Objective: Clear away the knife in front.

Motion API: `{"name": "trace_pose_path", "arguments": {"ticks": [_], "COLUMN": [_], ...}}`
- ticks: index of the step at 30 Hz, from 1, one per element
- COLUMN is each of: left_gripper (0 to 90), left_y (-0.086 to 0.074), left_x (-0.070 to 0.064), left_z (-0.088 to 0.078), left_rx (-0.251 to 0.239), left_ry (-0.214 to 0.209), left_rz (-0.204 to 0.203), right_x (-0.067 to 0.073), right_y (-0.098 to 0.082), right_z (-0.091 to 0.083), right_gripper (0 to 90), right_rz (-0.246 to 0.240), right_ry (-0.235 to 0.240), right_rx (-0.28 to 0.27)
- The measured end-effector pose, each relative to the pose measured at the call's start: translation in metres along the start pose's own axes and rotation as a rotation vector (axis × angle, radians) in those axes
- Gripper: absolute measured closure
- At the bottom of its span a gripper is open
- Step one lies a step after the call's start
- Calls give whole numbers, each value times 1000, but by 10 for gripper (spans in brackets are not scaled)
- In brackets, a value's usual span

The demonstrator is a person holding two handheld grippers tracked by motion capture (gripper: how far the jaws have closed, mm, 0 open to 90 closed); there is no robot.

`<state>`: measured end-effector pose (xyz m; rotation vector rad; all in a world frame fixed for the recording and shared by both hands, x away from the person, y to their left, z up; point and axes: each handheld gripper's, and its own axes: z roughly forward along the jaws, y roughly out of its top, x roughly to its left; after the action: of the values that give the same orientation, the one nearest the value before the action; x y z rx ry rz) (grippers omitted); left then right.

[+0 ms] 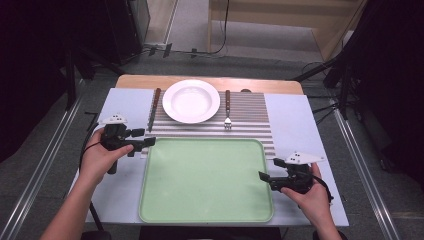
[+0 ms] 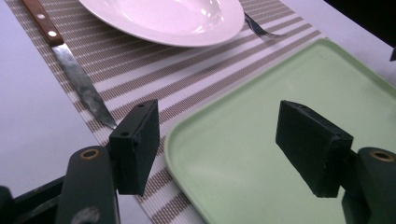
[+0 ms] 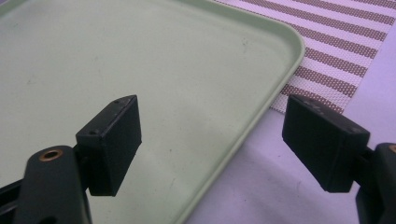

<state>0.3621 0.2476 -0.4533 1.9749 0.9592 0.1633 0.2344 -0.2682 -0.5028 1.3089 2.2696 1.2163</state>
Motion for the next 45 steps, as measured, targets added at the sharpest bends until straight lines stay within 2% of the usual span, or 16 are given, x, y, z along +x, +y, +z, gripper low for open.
{"name": "trace_pose_path", "arguments": {"ticks": [7, 9, 13, 15, 22, 35, 45], "left_gripper": [305, 305, 306, 306, 308, 308, 307], "left_y": [10, 16, 22, 29, 43, 64, 76], "left_x": [8, 12, 17, 20, 27, 43, 63], "left_z": [8, 12, 15, 18, 24, 43, 59], "left_rx": [7, 30, 14, -19, -33, -8, 24], "left_ry": [13, 21, 14, 17, 32, 61, 108], "left_rz": [-11, -10, -31, -40, -59, -78, -109], "right_x": [-2, -2, -1, -2, -3, -5, -5], "right_y": [0, 0, 0, 0, 0, 0, -1], "right_z": [-1, 0, 0, 0, 0, 0, 1], "right_gripper": [191, 191, 191, 192, 193, 193, 193], "right_rz": [9, 5, 6, 6, 9, 21, 23], "right_ry": [-2, -4, -2, -5, -8, -16, -18], "right_rx": [2, 1, 5, 2, 3, -3, 12]}}
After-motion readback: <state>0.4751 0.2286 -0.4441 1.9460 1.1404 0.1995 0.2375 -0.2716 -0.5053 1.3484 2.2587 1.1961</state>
